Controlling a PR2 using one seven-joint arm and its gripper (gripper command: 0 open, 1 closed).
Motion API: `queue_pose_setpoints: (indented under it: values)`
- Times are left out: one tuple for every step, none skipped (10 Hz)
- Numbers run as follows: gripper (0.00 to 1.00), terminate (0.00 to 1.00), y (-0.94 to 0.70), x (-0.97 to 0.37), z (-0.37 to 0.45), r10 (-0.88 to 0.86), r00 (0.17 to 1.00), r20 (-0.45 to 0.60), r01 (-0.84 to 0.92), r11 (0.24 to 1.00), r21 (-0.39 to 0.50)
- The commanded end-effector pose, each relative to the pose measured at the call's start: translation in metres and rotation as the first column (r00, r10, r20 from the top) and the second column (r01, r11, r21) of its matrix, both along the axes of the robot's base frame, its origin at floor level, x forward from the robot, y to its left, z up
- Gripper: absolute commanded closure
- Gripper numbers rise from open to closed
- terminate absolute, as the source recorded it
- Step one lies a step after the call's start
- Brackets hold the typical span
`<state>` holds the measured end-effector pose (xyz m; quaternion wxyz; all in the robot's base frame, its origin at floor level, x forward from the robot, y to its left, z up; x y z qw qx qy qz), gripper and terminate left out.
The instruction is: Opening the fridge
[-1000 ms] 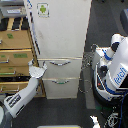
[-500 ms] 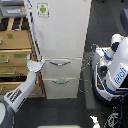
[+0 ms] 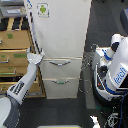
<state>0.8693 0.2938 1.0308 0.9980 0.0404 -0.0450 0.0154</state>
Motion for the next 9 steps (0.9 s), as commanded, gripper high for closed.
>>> queue_pose_setpoints:
  values:
    - [0.00, 0.00, -0.011, 0.033, 0.010, -0.030, 1.000, 0.004, 0.030, 0.993, -0.110]
    - [0.00, 0.00, -0.013, 0.039, 0.014, -0.042, 0.999, 0.010, 0.043, 0.991, -0.129]
    - [0.00, 0.00, -0.012, 0.044, 0.016, -0.041, 0.999, 0.019, 0.043, 0.991, -0.130]
    - [0.00, 0.00, -0.010, 0.048, 0.018, -0.049, 0.998, 0.029, 0.052, 0.990, -0.128]
    - [0.00, 0.00, -0.007, 0.050, 0.018, -0.046, 0.998, 0.031, 0.050, 0.990, -0.128]
    - [0.00, 0.00, -0.004, 0.054, 0.013, -0.053, 0.998, 0.030, 0.057, 0.989, -0.137]
    - [0.00, 0.00, -0.006, 0.055, 0.010, -0.076, 0.997, 0.032, 0.081, 0.984, -0.160]
    - [1.00, 0.00, -0.013, 0.055, 0.006, -0.108, 0.994, 0.036, 0.113, 0.975, -0.193]
    - [1.00, 0.00, -0.015, 0.054, 0.001, -0.110, 0.993, 0.040, 0.116, 0.973, -0.201]
